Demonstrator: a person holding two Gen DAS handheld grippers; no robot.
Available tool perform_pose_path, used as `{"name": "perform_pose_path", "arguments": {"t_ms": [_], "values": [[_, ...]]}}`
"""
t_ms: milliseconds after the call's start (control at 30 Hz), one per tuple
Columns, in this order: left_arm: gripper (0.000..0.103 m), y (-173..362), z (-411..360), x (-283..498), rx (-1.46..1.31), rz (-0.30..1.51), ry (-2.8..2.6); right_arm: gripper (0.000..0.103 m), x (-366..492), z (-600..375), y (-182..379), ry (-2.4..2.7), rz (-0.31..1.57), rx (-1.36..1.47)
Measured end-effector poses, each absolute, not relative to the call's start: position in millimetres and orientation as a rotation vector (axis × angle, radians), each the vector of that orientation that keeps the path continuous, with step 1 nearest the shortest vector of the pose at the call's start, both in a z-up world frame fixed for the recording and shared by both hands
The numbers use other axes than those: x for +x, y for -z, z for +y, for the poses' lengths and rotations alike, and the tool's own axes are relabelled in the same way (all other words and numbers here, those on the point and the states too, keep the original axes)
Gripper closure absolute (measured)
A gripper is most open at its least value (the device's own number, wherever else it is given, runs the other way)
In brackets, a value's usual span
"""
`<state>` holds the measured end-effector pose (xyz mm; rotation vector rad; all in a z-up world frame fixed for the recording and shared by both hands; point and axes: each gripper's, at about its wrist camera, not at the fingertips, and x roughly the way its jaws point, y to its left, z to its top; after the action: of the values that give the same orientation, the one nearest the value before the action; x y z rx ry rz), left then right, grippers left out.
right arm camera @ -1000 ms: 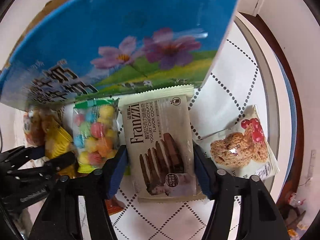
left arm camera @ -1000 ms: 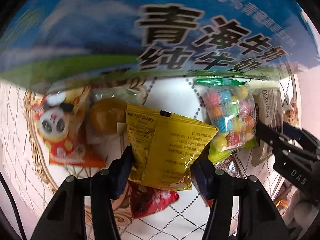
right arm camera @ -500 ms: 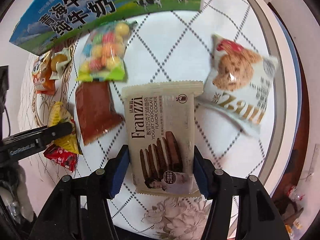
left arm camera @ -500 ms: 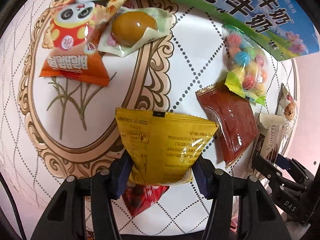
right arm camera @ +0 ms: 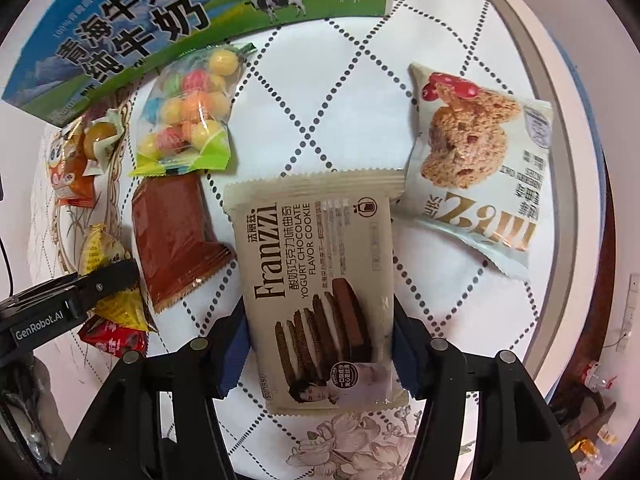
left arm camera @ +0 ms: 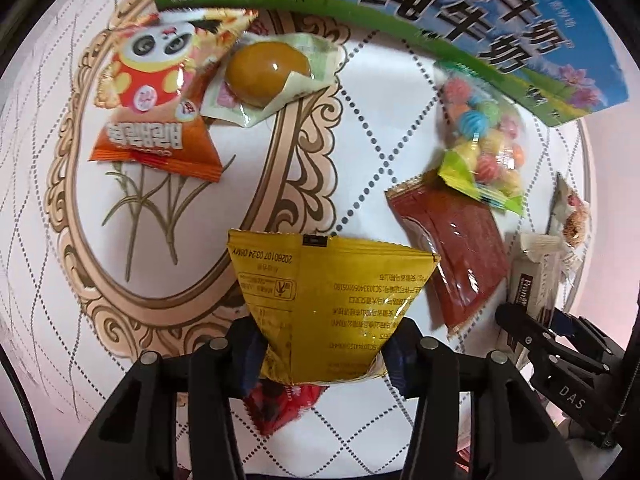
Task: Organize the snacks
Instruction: 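Carry both packets over the box and lower them inside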
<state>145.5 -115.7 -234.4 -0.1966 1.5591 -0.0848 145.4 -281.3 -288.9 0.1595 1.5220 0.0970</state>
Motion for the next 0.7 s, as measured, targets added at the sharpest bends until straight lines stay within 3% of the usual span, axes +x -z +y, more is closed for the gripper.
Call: {"name": "perform_pose_path", "arguments": {"t_ms": [300, 700], "values": [[0.057, 184.2, -127.7, 127.0, -0.207, 1.485, 0.139, 0.04, 117.6, -287.9, 252.7, -0.159, 1.467, 0.251], [0.057, 70.2, -136.2, 195.8, -0.297, 1.346, 0.307, 0.04, 168.7, -292.9, 123.6, -0.285, 1.22, 0.358]]}}
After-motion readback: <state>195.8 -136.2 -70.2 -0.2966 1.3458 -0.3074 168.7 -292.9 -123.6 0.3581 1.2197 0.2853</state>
